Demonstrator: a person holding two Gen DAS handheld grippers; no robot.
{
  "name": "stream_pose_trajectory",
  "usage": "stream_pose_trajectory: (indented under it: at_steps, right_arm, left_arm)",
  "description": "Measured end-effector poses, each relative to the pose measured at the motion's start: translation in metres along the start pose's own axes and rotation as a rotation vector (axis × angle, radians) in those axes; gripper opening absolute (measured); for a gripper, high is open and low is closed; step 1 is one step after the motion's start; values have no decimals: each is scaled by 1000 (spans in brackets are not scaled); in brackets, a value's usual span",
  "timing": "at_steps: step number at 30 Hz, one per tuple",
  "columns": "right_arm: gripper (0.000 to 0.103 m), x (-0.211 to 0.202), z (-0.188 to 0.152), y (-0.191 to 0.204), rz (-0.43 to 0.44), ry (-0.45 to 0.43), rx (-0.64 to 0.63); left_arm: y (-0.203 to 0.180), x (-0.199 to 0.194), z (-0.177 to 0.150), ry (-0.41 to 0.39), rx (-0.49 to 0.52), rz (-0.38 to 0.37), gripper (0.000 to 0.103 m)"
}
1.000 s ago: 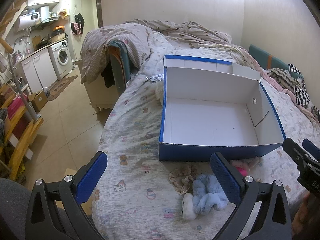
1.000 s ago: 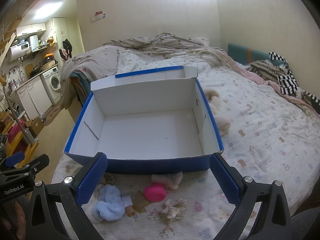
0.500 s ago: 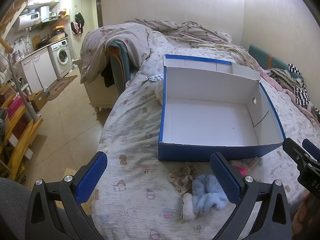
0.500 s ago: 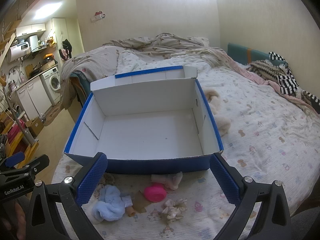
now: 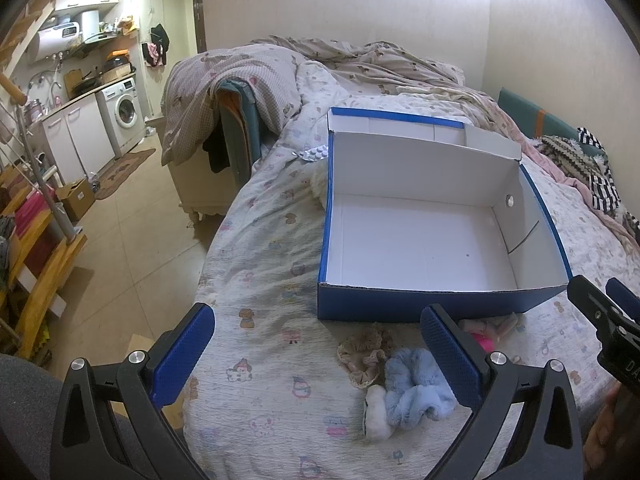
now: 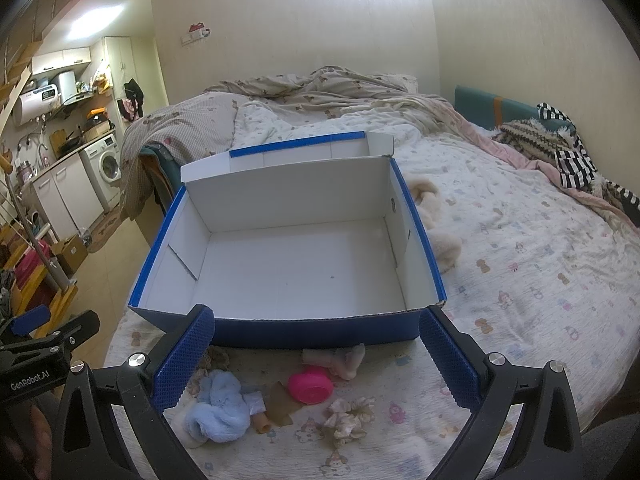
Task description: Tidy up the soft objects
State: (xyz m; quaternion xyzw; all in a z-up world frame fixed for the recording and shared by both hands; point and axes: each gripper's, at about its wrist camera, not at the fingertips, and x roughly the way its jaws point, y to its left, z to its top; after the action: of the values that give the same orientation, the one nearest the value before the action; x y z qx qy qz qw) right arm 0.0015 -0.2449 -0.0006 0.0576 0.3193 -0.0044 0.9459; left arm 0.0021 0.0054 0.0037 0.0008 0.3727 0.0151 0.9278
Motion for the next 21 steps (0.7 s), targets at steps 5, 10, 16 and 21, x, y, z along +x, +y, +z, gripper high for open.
stream_pose_trajectory:
  at_steps: [5, 10, 16, 21]
  right_arm:
    - [103, 0, 0, 0, 0, 1, 0]
    - [103, 0, 0, 0, 0, -1, 2]
    - [103, 0, 0, 0, 0, 1, 3]
    - [103, 0, 0, 0, 1, 1, 3]
  left_arm:
    - [0, 0, 0, 0, 1, -1, 103]
    - [0, 0, 0, 0, -1, -1, 103]
    - [-2, -1, -1, -3, 6, -7, 103]
    - [-3, -1, -1, -2, 2, -7, 103]
